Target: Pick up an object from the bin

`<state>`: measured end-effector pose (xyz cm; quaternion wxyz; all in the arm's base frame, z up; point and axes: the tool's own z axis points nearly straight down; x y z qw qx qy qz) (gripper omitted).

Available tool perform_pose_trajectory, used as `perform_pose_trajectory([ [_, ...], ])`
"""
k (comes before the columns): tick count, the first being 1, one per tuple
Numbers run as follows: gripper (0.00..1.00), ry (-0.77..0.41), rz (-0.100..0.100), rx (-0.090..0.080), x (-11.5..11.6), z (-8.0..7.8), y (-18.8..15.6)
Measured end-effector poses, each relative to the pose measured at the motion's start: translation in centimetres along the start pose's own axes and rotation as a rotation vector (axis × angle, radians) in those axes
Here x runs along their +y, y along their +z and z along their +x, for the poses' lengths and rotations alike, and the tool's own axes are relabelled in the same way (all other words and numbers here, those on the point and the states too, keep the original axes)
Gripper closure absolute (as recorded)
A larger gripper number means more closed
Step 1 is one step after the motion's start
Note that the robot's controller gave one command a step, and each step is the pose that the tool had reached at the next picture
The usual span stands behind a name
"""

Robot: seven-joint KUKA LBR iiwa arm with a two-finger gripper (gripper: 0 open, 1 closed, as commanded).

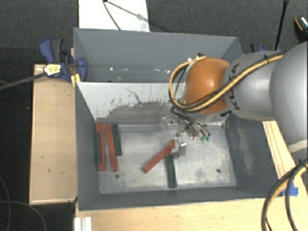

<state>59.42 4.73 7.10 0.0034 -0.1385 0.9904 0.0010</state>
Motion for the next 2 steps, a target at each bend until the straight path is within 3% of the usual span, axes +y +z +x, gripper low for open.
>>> perform_pose_trajectory([
  [1,1.0,0.003,0.0,0.004,-0.2,0.2,0.1],
  [2,1.0,-0.01,0.004,-0.003,-2.2,3.2,-15.9],
])
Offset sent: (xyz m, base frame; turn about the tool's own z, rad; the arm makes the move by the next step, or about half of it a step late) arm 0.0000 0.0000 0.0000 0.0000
